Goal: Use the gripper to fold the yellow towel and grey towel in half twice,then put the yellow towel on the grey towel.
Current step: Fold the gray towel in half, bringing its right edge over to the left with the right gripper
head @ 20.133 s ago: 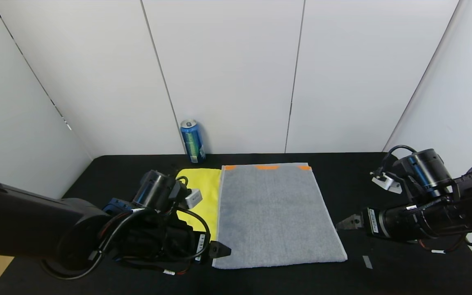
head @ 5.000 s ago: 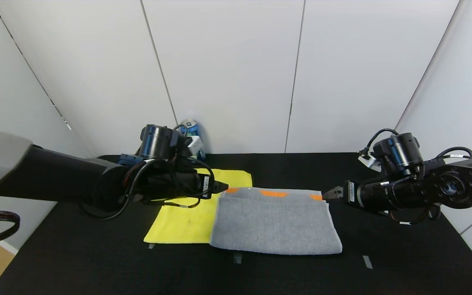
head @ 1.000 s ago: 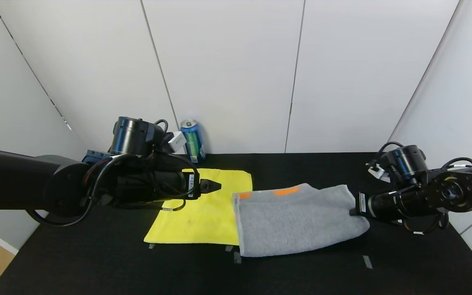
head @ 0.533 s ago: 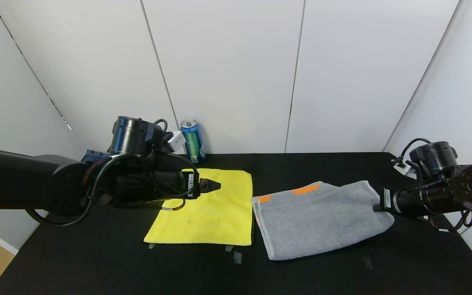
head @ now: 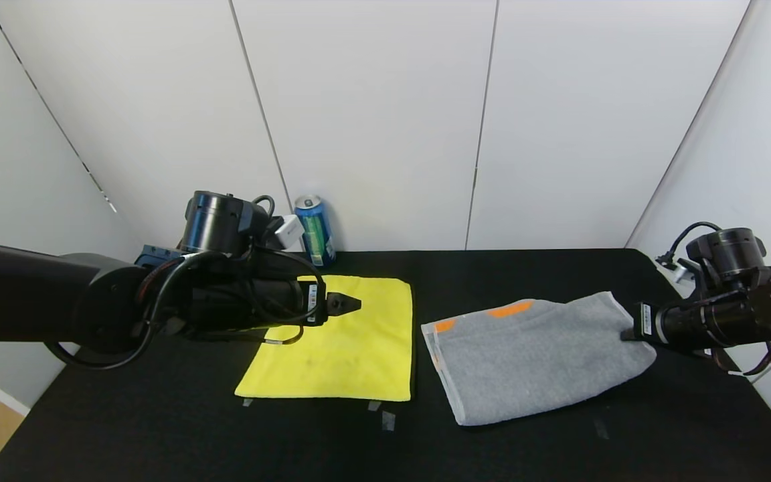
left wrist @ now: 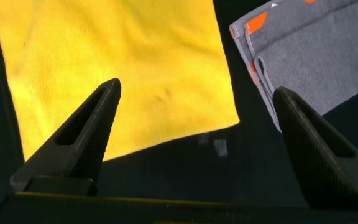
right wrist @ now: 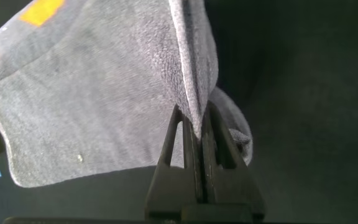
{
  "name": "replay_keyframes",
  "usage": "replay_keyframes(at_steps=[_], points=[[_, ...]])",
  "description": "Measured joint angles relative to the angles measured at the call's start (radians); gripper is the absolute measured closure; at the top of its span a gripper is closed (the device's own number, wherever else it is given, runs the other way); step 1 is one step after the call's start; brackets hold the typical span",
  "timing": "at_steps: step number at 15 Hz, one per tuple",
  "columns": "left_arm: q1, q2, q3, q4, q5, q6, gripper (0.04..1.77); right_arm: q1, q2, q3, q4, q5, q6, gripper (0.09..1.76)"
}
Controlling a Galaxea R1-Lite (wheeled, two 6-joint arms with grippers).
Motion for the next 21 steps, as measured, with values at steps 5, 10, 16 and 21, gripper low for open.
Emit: replay_keyframes(at_steps=[5,10,16,21], points=[[-0.001,0.003,0.001,0.000,0.000,0.001,0.09,0.148,-0.035,-0.014,0.004,-0.007,0.005,1.71],[-0.001,0.003,0.001,0.000,0.000,0.001,0.09,0.320,-0.047,-0.131,0.138,-0.011,0.025,1.71],[-0.001,0.003,0.000,0.001,0.001,0.001,0.09,0.457,0.020,-0.167,0.134,-0.056,0.028,1.71],[-0.001,0.002,0.000,0.000,0.001,0.002,0.09,0.558,0.110,-0.203,0.129,-0.086,0.069,1.71]])
